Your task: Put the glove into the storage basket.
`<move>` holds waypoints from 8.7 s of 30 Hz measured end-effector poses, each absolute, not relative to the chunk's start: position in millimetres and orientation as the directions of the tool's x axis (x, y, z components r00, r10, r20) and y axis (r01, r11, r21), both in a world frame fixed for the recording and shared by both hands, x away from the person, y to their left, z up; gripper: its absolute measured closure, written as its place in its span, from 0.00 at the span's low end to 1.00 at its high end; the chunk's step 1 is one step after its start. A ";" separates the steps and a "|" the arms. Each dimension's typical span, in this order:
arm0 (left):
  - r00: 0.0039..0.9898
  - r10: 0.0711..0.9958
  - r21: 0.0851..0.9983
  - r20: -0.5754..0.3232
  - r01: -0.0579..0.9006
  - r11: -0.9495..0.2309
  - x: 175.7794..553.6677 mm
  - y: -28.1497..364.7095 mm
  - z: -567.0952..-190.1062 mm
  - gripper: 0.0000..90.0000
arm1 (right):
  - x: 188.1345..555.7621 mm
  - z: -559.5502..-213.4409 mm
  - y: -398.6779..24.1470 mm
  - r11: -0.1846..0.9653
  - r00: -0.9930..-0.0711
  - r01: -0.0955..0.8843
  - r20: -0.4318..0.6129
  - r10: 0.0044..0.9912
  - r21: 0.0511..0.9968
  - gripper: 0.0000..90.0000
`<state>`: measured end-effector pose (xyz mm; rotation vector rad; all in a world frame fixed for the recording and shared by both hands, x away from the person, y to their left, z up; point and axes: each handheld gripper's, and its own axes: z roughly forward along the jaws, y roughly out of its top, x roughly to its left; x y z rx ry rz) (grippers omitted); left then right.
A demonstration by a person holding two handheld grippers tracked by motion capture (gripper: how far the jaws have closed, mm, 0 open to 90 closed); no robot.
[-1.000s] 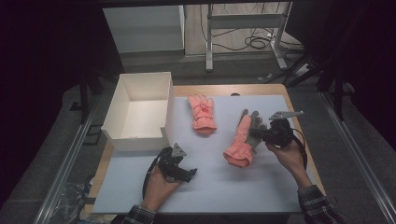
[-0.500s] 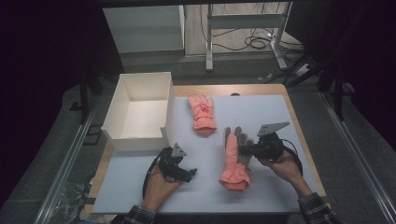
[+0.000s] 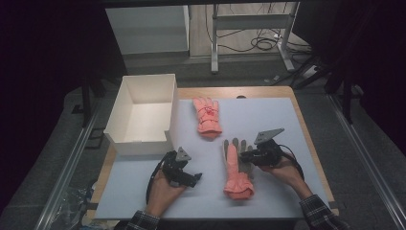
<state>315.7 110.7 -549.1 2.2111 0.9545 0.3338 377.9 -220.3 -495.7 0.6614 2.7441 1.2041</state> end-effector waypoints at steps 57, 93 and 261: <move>0.695 0.718 0.686 -0.040 0.542 -0.486 315.5 110.7 -549.1 0.00 | 527.5 -470.3 -87.7 0.517 -0.774 0.436 0.014 0.633 0.737 0.66; 0.695 0.718 0.685 -0.040 0.542 -0.487 315.5 110.7 -549.1 0.00 | 536.9 -476.0 -73.0 0.509 -0.727 0.508 0.029 0.686 0.695 0.97; 0.693 0.719 0.686 -0.046 0.545 -0.482 315.8 110.9 -549.0 0.00 | 278.4 -529.6 -181.7 0.557 -0.840 0.438 0.103 0.532 0.705 0.97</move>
